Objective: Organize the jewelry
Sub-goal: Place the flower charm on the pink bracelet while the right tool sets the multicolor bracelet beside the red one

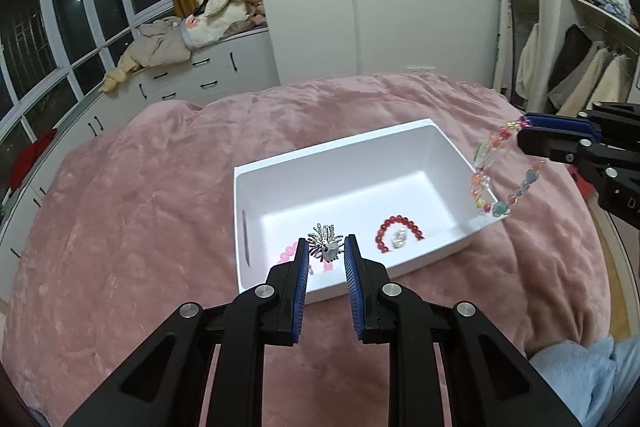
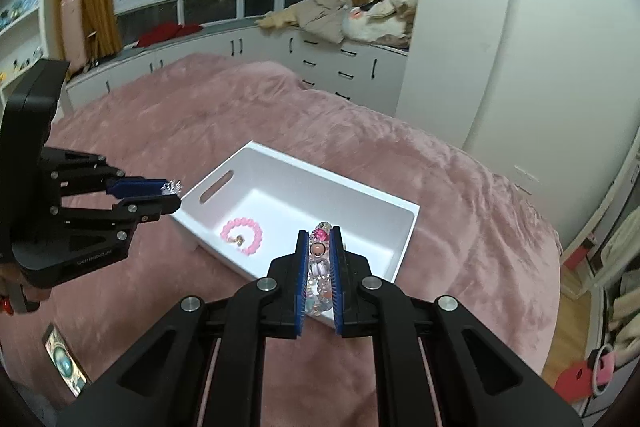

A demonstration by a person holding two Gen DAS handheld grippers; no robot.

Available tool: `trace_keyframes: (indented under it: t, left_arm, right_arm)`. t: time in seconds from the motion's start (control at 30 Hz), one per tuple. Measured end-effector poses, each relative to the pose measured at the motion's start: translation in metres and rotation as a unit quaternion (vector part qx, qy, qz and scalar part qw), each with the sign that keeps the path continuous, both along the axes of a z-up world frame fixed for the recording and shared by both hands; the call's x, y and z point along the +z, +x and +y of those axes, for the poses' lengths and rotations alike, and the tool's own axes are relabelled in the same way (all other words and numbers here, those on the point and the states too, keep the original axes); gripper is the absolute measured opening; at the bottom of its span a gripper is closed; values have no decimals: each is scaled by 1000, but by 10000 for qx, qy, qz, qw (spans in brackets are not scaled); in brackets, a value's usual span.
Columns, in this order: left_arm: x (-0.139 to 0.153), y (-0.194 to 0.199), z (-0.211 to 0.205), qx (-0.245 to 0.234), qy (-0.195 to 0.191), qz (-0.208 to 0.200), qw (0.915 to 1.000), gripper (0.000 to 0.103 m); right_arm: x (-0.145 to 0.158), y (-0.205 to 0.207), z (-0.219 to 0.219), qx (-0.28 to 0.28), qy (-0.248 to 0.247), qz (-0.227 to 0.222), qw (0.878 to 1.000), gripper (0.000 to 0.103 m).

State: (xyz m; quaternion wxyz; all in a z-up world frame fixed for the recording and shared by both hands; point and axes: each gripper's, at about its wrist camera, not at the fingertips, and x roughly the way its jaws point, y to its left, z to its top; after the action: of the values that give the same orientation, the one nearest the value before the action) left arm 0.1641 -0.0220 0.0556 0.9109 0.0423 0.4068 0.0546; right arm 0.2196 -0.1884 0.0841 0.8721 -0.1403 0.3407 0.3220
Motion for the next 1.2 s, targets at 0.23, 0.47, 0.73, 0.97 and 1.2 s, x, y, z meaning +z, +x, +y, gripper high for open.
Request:
trace_keyframes:
  t: [0.23,0.47,0.73,0.97,1.2]
  left_arm:
    - [-2,19,8,79,55,16,10000,23]
    - [-10,40,16,129,18,87,9999,23]
    - [-32,67,30,280,-30,307,9991,23]
    - [-60,84,37,420,-56,582,9974,23]
    - [-91,102,52,547,-357,965,9932,23]
  right_arm:
    - [-8,20,2,-283,85,5,9996,11]
    - [-25,44,4,-476,203,160,9985,11]
    - [-54,68,18,-544,167,459,9973,11]
    - [-80,87,31,-583,-24,727,9956,11]
    - [-104,94,38,-639,-212,948,9932,11]
